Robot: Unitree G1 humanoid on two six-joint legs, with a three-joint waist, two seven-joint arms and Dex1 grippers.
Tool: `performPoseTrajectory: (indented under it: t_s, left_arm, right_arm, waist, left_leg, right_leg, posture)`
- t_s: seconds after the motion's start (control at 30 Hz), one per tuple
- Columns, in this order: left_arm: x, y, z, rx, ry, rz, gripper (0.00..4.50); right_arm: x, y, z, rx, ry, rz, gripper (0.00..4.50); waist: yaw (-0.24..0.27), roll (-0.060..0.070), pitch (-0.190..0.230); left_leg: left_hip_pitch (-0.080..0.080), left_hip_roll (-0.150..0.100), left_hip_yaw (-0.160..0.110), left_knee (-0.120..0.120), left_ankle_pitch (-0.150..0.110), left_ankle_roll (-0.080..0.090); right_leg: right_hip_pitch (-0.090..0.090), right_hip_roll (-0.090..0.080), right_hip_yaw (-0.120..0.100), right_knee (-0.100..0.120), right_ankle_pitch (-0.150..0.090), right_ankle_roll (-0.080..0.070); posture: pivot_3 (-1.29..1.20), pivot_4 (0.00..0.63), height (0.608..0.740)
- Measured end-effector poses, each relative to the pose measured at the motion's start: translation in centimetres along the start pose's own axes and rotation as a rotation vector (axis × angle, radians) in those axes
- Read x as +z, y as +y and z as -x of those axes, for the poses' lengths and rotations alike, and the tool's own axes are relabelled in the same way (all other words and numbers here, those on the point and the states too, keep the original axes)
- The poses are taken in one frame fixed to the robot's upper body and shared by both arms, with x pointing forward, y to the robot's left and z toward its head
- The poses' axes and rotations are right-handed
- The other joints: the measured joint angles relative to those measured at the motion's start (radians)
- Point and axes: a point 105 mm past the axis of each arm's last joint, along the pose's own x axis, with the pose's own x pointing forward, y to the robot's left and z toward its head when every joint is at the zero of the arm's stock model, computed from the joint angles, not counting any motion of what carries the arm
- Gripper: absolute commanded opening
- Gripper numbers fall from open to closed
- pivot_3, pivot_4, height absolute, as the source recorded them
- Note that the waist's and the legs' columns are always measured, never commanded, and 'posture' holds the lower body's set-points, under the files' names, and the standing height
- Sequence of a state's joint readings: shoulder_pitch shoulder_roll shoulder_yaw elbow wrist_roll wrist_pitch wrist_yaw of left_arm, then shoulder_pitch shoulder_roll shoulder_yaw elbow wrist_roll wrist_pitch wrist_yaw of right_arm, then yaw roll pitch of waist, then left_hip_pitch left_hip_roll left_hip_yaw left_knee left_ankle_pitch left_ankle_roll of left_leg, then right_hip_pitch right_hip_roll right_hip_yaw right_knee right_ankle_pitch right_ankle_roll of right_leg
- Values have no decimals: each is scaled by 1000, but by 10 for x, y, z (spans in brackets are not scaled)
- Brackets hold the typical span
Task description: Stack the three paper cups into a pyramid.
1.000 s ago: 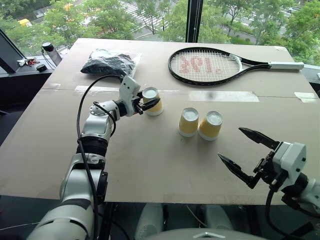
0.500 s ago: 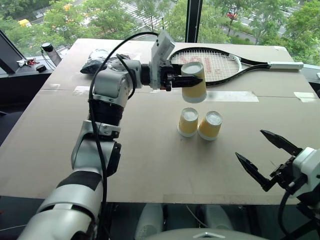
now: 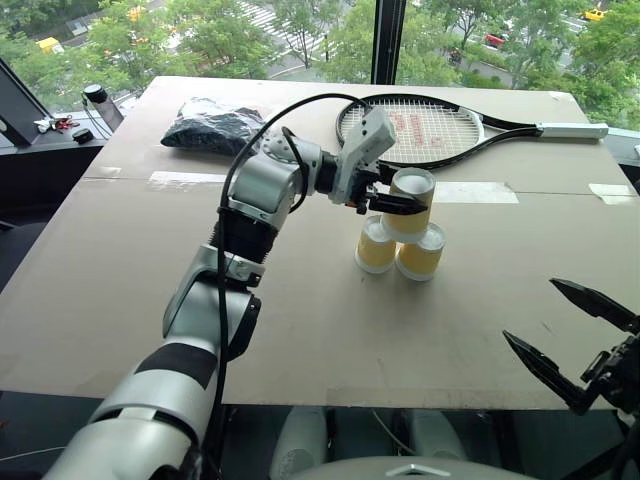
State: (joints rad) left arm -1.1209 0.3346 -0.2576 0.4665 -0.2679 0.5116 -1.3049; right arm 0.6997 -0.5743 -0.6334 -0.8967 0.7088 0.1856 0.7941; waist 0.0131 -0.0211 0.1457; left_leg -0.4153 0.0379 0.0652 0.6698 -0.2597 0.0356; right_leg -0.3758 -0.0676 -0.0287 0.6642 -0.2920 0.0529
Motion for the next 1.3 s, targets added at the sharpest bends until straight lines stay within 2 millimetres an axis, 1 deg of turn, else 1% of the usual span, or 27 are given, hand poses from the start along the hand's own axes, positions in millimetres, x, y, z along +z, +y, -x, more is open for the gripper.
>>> performPoseTrajectory:
  t_s: [0.07, 0.13, 0.17, 0.2, 0.33, 0.43, 0.57, 0.63, 0.67, 0.7, 0.73, 0.83, 1.0, 1.1, 1.17, 1.23, 1.27, 1.3]
  left_arm:
    - [-2, 1, -2, 4, 5, -4, 2475]
    - [-1, 0, -7, -3, 13, -30, 2475]
    - [-1, 0, -8, -7, 15, -35, 2475]
    - [-1, 0, -8, -7, 15, -36, 2475]
    - [0, 0, -10, -7, 24, -50, 2475]
    - [1, 0, -11, -4, 31, -63, 2475]
    - [1, 0, -12, -6, 38, -76, 2475]
    - [0, 0, -13, -5, 42, -82, 3494]
    - [0, 0, -13, -5, 43, -82, 3565]
    - [0, 0, -13, -1, 48, -82, 4155]
    - [-1, 1, -14, 10, 50, -77, 4489]
    - [0, 3, -12, 31, 44, -57, 4489]
    - [10, 1, 9, 60, 52, -26, 4489]
    - [31, -2, 36, 135, 8, -22, 4489]
    - [36, -4, 54, 200, -8, -16, 4489]
    - [32, -7, 67, 251, -19, 10, 4489]
    - [26, -9, 74, 278, -21, 30, 4489]
    - [14, -15, 87, 336, -40, 57, 4489]
  right_arm:
    - [5, -16, -3, 47, -14, 36, 4500]
    - [15, -39, -5, 71, -30, 78, 4500]
    - [19, -46, -6, 79, -40, 86, 4500]
    - [19, -49, -6, 89, -42, 82, 4500]
    - [26, -75, -11, 168, -29, 85, 4500]
    - [32, -83, -11, 223, -20, 89, 4500]
    - [28, -82, -10, 260, -4, 71, 4500]
    - [26, -80, -9, 264, -3, 66, 4500]
    - [25, -80, -8, 261, -3, 61, 4500]
    - [23, -80, -8, 258, -3, 56, 4500]
    - [21, -79, -7, 257, -1, 48, 4500]
    - [18, -78, -6, 252, 4, 34, 4500]
    - [13, -77, -5, 242, 2, 18, 4500]
    - [9, -76, -3, 226, -13, -8, 4500]
    - [7, -77, -3, 220, -15, -14, 4500]
    - [5, -77, -3, 215, -17, -23, 4500]
    - [3, -78, -2, 210, -16, -30, 4500]
    - [-1, -80, 0, 201, -8, -47, 4500]
  waist:
    - [-4, 0, 0]
    - [0, 0, 0]
    - [4, 0, 0]
    - [6, 0, 0]
    - [3, 0, 0]
    - [3, 0, 1]
    - [6, 0, 1]
    - [4, 0, 1]
    - [4, 0, 1]
    - [4, 0, 1]
    - [4, 0, 1]
    - [2, 0, 1]
    - [-1, 1, 2]
    - [-1, 2, 2]
    - [-1, 3, 2]
    - [-1, 3, 2]
    - [-1, 3, 2]
    - [-2, 3, 1]
  left_leg:
    - [1, 0, 1, 1, 0, 0]
    - [1, -1, 0, 1, 0, 1]
    - [1, -1, -1, 0, -2, 4]
    - [0, -1, -3, 0, -2, 4]
    - [-1, -1, -3, 1, 0, 1]
    - [-1, -1, -3, 0, 0, 1]
    - [-1, -1, -4, 1, 0, 1]
    - [-1, -1, -4, 1, 0, 1]
    - [-1, -1, -4, 1, 0, 1]
    - [-1, -1, -4, 1, 0, 1]
    - [-1, -1, -4, 1, 0, 1]
    - [-1, -1, -4, 1, 0, 1]
    - [0, 0, -4, 0, 0, 0]
    - [-1, 1, -4, 1, 0, 0]
    - [0, 1, -4, 0, 0, 0]
    - [0, 1, -4, 0, 0, 0]
    - [1, 1, -4, 0, 0, 0]
    - [1, 1, -4, 0, 0, 0]
  right_leg:
    - [1, 0, 2, 0, 1, 1]
    - [1, 0, 2, 0, 2, 2]
    - [1, 0, 1, 0, 1, 2]
    - [1, 2, 2, -1, 1, 2]
    - [1, 3, 6, -2, 1, 2]
    - [1, 3, 7, -2, 1, 2]
    - [1, 4, 8, -2, 1, 2]
    - [1, 4, 9, -2, 2, 2]
    - [1, 4, 9, -2, 2, 2]
    - [1, 3, 9, -2, 2, 2]
    - [1, 3, 9, -2, 2, 2]
    - [1, 4, 9, -1, 2, 2]
    - [0, 5, 12, -1, 2, 2]
    - [0, 4, 12, -1, 2, 2]
    - [0, 4, 13, -1, 2, 2]
    - [0, 4, 13, 0, 2, 2]
    - [0, 4, 14, 0, 2, 2]
    - [0, 4, 15, -1, 2, 2]
  posture:
    - [0, 150, 740]
    - [0, 150, 740]
    - [0, 150, 740]
    - [0, 150, 740]
    - [0, 150, 740]
    - [0, 150, 740]
    - [0, 150, 740]
    - [0, 150, 740]
    - [0, 150, 740]
    - [0, 150, 740]
    - [0, 150, 740]
    - [0, 150, 740]
    - [0, 150, 740]
    - [0, 150, 740]
    - [0, 150, 740]
    - [0, 150, 740]
    - [0, 150, 740]
    - [0, 150, 740]
